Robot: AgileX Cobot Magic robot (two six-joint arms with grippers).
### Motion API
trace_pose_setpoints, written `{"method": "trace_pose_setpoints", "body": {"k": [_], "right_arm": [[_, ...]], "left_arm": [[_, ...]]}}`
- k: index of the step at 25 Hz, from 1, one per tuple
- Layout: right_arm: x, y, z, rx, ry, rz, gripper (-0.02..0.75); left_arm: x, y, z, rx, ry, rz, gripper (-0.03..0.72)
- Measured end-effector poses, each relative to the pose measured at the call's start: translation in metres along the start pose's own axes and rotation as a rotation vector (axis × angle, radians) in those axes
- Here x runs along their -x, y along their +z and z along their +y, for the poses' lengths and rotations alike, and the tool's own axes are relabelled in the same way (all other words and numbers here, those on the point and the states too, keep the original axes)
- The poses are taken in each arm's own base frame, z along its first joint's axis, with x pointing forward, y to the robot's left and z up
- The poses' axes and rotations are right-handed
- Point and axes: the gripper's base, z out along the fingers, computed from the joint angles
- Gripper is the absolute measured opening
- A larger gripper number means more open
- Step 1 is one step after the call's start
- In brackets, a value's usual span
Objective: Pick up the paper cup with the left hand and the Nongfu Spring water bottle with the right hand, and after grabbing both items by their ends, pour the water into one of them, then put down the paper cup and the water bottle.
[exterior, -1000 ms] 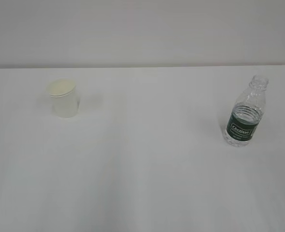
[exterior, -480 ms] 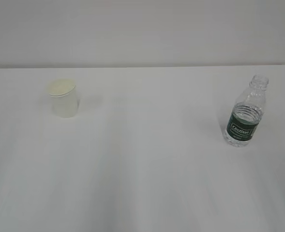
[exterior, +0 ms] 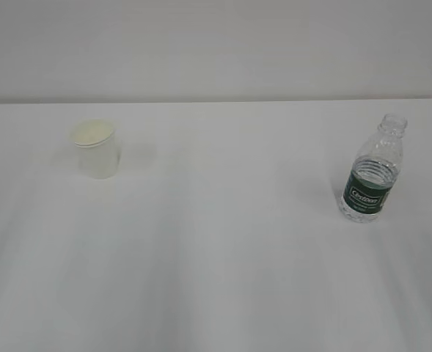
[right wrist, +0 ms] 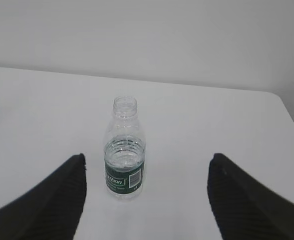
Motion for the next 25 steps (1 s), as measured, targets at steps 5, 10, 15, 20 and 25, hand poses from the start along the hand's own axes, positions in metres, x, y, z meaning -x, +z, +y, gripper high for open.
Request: {"method": "trace_pose_setpoints", "body": {"k": [5,10,15,20,25], "right_arm": [[-0.004,0.021,0.001,0.011,-0.004,0.031,0.558],[-0.008,0.048,0.003,0.024,-0.006,0.04,0.556],[-0.018,0.077,0.006,0.039,0.017,0.083,0.556],[-0.025,0.101,0.009,0.05,0.056,0.06,0.556],[-0.039,0.105,0.013,0.067,0.07,0.029,0.556]], "left_arm": [[0.0,0.017,0.001,0.002,-0.002,-0.059,0.566],[-0.006,0.037,0.002,0.008,0.0,-0.032,0.542],[-0.018,0.049,0.002,0.009,0.003,-0.027,0.534],[-0.026,0.059,0.003,0.01,0.006,-0.035,0.533],[-0.046,0.074,0.005,0.01,-0.033,-0.012,0.533]]}}
